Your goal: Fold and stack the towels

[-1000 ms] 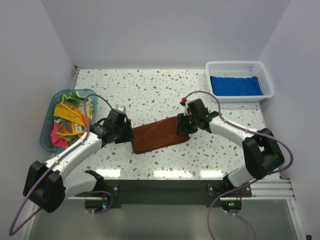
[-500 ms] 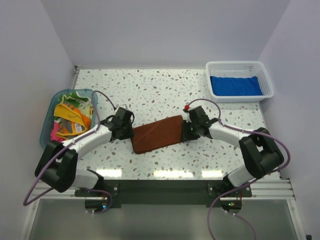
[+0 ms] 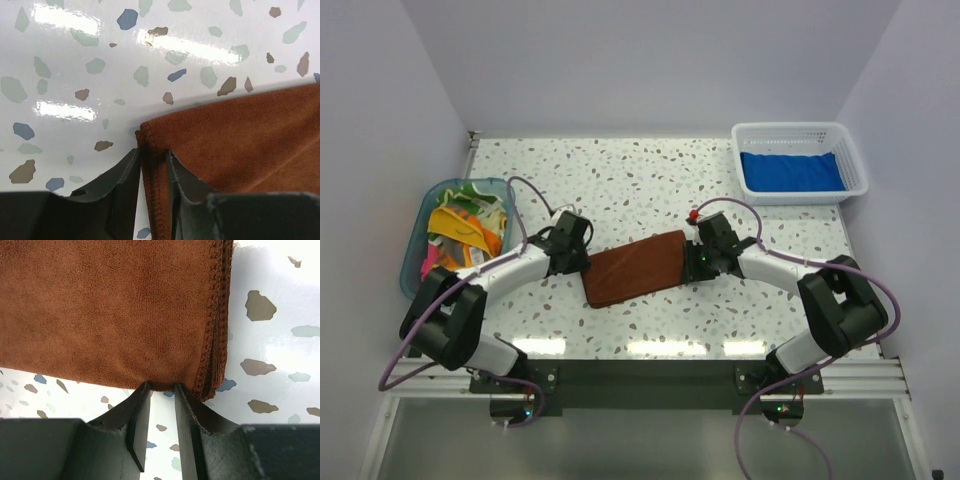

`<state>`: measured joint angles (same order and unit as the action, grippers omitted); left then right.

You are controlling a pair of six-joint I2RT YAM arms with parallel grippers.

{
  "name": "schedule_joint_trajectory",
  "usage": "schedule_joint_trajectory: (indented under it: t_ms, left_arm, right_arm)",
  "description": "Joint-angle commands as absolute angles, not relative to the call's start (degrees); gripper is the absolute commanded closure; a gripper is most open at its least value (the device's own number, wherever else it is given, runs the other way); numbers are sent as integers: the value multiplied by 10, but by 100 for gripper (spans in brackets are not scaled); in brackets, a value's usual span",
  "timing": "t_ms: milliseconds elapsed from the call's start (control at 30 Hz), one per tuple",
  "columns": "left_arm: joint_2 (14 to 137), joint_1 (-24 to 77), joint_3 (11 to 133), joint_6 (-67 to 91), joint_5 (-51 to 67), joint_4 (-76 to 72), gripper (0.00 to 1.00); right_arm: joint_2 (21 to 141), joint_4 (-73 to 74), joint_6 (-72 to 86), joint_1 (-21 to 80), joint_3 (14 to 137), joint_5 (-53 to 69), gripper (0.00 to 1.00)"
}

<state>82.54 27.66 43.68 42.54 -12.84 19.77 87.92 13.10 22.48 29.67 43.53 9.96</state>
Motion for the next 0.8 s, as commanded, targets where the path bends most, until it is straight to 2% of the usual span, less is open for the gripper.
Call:
schedule_joint_trajectory:
  t_ms: [0,133,367,467,633,767]
  left_arm:
    - [842,272,459,438,-169,174,69]
    - [860,260,461,439,-195,175,82]
    - [879,228,468,412,-189,158,91]
    - [885,219,475,396,-187,150,89]
    - [889,214,488,382,-174,164,73]
    - [855,214,485,383,-173,179,62]
  right_arm:
    - [889,117,223,297,424,81,70]
    - [883,121,221,297,420,74,70]
    - [877,131,221,297,412,63,70]
    - [876,134,221,296,411,62,70]
    - [868,139,221,297,418,64,68]
    - [853,156,222,297,443,73,62]
